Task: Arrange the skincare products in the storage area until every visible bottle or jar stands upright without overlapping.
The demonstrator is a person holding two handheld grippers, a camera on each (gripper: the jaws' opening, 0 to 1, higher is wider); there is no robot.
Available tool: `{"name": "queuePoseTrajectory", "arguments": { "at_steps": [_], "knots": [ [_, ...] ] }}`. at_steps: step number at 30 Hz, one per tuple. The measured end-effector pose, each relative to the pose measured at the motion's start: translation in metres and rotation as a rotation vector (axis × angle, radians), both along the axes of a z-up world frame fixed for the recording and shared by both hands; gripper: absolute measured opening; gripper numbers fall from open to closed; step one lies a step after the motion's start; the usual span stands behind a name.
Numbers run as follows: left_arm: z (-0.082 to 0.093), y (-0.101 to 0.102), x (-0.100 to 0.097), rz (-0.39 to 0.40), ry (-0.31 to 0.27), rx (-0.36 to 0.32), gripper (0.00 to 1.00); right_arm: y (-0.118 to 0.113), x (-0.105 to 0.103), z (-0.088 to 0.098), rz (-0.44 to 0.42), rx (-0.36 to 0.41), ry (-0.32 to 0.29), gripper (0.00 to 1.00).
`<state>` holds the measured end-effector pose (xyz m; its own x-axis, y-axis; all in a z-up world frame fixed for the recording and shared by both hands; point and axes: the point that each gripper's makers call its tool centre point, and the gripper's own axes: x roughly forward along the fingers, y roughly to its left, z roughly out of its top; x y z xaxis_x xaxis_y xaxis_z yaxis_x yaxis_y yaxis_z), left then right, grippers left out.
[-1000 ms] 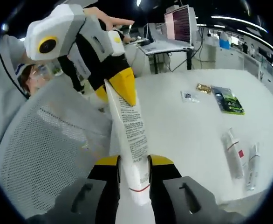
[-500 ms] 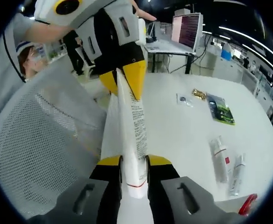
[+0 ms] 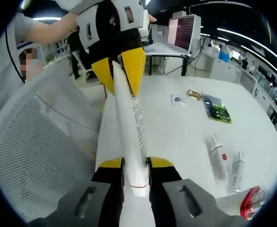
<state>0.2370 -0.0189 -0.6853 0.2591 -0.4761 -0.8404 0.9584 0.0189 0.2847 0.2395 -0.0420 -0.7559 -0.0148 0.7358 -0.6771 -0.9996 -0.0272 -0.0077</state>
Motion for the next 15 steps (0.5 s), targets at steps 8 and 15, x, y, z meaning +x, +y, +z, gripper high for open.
{"name": "queuePoseTrajectory", "arguments": {
  "at_steps": [8, 15],
  "knots": [
    [0.010, -0.018, 0.008, 0.044, 0.043, -0.139, 0.03, -0.008, 0.006, 0.000, -0.025, 0.026, -0.018, 0.18],
    [0.017, -0.041, 0.014, 0.054, 0.032, -0.221, 0.03, -0.016, 0.011, -0.001, -0.053, 0.027, -0.027, 0.19]
  ]
}}
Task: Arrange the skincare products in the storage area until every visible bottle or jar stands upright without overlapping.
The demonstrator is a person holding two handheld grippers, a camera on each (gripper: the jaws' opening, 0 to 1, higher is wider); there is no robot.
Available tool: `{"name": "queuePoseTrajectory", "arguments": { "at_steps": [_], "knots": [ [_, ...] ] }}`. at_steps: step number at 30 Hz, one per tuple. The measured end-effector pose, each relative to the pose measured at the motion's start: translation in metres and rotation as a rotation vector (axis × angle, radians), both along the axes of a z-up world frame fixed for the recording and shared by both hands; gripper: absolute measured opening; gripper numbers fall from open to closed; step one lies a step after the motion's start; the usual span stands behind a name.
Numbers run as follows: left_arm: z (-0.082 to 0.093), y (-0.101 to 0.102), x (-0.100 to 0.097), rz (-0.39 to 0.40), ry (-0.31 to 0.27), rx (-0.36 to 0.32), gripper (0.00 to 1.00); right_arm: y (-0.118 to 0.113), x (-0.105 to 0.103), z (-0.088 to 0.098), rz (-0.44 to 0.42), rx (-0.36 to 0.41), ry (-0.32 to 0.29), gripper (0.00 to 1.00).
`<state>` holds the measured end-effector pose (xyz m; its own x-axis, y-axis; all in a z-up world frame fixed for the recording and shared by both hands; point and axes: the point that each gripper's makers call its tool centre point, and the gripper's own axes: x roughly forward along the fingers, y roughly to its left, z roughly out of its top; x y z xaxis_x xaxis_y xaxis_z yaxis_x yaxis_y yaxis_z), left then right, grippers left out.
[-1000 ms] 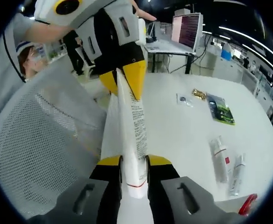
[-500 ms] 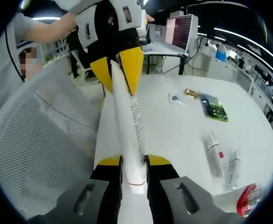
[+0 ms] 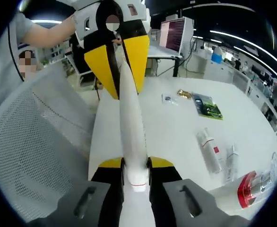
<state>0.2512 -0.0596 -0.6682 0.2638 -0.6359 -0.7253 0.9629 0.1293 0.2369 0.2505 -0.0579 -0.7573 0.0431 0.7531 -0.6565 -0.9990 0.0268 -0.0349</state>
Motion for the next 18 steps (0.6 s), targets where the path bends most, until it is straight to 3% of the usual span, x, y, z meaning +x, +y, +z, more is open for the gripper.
{"name": "queuePoseTrajectory", "arguments": {
  "at_steps": [12, 18],
  "knots": [
    [0.003, -0.031, 0.005, -0.039, -0.008, -0.087, 0.05, -0.013, 0.004, -0.002, -0.058, -0.023, 0.013, 0.21],
    [0.002, -0.037, 0.007, -0.030, -0.001, -0.135, 0.05, -0.017, 0.006, 0.014, -0.082, 0.010, 0.014, 0.21]
  ]
}}
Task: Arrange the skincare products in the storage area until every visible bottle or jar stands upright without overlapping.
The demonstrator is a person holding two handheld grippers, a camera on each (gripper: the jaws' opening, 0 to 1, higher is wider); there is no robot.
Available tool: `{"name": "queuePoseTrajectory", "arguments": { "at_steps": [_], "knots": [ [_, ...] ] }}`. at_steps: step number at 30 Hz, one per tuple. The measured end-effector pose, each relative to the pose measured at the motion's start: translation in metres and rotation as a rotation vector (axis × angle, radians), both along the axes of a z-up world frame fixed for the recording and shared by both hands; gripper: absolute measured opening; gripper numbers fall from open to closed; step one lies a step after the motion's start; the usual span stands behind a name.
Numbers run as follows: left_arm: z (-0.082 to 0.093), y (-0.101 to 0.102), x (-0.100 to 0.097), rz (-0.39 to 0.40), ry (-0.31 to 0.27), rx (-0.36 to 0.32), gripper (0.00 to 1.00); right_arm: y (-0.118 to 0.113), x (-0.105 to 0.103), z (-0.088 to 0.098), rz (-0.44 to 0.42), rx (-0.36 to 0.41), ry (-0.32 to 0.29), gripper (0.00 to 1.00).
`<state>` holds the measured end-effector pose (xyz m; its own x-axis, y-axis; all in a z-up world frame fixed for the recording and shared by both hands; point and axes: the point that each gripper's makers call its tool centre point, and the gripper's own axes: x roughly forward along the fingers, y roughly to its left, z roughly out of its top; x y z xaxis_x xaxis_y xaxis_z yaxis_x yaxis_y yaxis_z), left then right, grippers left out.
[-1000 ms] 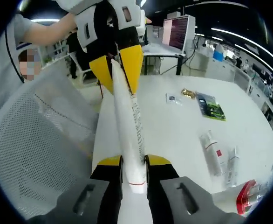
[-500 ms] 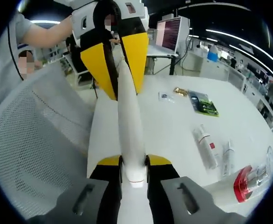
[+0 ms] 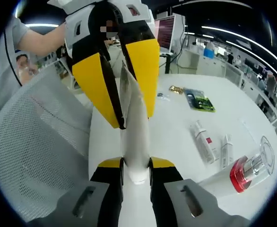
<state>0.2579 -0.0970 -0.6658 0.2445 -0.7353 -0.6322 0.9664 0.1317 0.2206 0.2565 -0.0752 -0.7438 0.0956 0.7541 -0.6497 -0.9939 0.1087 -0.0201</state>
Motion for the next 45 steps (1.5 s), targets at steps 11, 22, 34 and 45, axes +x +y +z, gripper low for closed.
{"name": "queuePoseTrajectory", "arguments": {
  "at_steps": [11, 22, 34, 45],
  "knots": [
    [-0.001, -0.004, 0.003, 0.017, 0.002, -0.044, 0.05, 0.000, 0.002, 0.032, -0.027, 0.073, -0.030, 0.19],
    [-0.009, -0.003, 0.000, 0.006, 0.016, -0.048, 0.15, -0.002, -0.003, 0.037, -0.006, 0.106, 0.009, 0.13],
    [-0.024, 0.016, -0.001, 0.065, 0.113, -0.163, 0.35, -0.003, -0.005, 0.037, 0.058, 0.102, 0.002, 0.12],
    [-0.068, 0.016, 0.000, 0.105, 0.137, -0.114, 0.40, -0.002, -0.005, 0.037, 0.076, 0.098, 0.010, 0.12]
  ]
}}
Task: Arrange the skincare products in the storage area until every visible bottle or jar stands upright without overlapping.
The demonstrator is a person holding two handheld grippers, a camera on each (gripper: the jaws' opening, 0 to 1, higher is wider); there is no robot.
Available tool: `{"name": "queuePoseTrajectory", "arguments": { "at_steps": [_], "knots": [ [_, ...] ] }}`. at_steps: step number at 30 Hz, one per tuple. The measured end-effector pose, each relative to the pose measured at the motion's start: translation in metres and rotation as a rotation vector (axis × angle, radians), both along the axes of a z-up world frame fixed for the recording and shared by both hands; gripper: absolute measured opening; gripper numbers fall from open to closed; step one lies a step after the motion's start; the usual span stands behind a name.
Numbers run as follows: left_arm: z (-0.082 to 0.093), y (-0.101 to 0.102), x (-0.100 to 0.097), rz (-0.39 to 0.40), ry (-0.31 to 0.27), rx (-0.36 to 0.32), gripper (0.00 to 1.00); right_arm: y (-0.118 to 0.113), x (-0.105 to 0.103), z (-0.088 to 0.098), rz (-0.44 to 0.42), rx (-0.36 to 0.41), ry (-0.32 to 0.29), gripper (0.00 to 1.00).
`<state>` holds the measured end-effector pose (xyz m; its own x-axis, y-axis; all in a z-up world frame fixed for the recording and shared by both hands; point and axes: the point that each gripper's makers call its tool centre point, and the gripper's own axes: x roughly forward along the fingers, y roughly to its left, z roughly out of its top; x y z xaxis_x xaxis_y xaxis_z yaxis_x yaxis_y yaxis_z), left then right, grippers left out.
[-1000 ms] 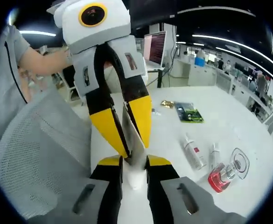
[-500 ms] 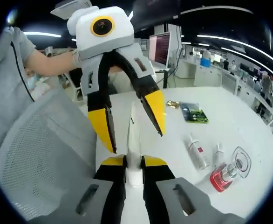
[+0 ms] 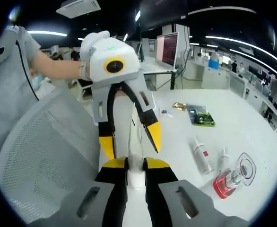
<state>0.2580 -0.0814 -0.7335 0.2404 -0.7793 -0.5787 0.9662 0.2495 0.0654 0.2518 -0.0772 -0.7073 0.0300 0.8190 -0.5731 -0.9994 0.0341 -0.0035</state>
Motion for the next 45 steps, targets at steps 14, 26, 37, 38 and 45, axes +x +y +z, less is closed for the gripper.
{"name": "queuePoseTrajectory", "arguments": {
  "at_steps": [14, 26, 37, 38, 45],
  "knots": [
    [-0.021, -0.006, -0.003, -0.002, 0.018, 0.025, 0.26, 0.000, 0.000, 0.000, 0.045, -0.002, 0.007, 0.11],
    [-0.023, -0.006, -0.003, 0.007, -0.006, 0.038, 0.17, -0.001, -0.001, 0.000, 0.056, 0.002, 0.003, 0.13],
    [-0.023, -0.005, 0.003, 0.017, -0.028, 0.044, 0.16, -0.004, 0.009, 0.007, 0.000, 0.018, -0.020, 0.16],
    [-0.023, -0.006, 0.004, 0.017, -0.032, 0.043, 0.16, -0.005, 0.010, 0.009, -0.005, 0.024, -0.021, 0.16],
    [-0.023, -0.009, 0.005, 0.002, -0.057, 0.047, 0.18, -0.006, 0.011, 0.013, -0.014, 0.029, -0.029, 0.13]
  ]
}}
